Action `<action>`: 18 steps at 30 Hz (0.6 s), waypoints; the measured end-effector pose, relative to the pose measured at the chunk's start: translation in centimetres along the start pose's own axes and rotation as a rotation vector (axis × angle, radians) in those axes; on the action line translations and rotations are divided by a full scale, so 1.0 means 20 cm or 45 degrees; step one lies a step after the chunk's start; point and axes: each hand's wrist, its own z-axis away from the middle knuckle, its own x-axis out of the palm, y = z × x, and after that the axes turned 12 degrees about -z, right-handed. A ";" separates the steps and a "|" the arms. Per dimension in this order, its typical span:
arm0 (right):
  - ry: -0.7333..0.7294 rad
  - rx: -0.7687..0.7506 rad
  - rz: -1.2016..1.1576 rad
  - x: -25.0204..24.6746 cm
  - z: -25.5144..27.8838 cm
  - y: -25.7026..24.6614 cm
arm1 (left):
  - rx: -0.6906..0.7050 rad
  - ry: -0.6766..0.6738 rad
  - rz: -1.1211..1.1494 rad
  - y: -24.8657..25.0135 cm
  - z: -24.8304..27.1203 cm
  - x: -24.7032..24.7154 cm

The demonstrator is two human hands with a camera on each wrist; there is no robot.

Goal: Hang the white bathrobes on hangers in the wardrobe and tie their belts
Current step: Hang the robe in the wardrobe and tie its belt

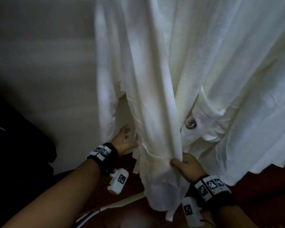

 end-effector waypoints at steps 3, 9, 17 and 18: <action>-0.017 -0.064 0.051 -0.02 0.03 0.02 | 0.190 0.052 0.093 0.10 -0.04 0.09; 0.170 -0.168 0.213 -0.08 0.10 0.06 | 0.243 -0.113 -0.223 0.07 -0.13 0.07; 0.037 -0.029 0.536 -0.27 0.06 -0.01 | 0.225 -0.150 -0.729 -0.09 -0.11 -0.08; 0.016 -0.008 0.597 -0.29 0.05 -0.02 | 0.228 -0.165 -0.786 -0.10 -0.10 -0.10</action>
